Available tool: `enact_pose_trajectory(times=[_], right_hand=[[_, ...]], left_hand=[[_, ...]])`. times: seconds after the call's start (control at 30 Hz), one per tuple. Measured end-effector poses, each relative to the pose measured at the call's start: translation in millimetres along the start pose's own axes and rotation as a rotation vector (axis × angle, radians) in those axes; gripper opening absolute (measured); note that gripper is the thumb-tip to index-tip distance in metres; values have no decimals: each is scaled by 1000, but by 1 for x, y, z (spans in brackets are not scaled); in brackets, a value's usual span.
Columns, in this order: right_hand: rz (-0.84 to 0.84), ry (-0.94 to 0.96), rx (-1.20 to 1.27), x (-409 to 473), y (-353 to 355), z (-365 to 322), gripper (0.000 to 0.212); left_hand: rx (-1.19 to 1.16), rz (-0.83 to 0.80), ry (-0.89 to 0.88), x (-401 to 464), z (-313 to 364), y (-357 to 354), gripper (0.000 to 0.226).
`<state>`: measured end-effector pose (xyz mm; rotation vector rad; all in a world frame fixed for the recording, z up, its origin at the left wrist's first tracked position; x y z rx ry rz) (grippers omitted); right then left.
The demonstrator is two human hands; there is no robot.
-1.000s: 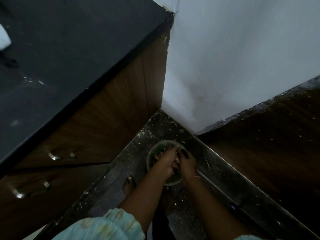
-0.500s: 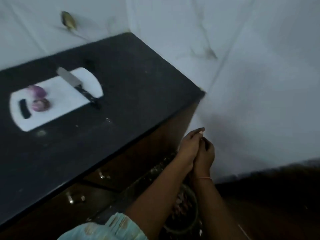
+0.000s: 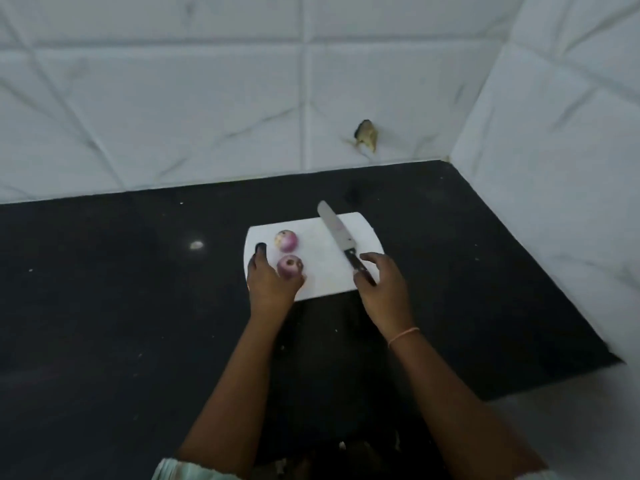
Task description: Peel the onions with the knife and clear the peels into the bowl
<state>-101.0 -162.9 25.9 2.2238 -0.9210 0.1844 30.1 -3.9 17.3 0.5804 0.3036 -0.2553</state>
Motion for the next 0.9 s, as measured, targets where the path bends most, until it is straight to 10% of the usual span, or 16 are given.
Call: enact_pose_trajectory(times=[0.17,0.9], right_hand=[[-298,7,-284,24,-40,35,60],[-328,47,-105,53,-48,50,67]], left_hand=[[249,-108,-128,22,-27,-1,116],[334,46,-121,30,-19,-10,98]])
Point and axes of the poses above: each hand's wrist, its own x-axis towards the middle knuckle, its own y-axis out of the back of the hand, z = x × y, the point moved 2 cm from there along x, towards the middle knuckle, and after that the axes turned 15 degrees about y, right-handed, at the moved point
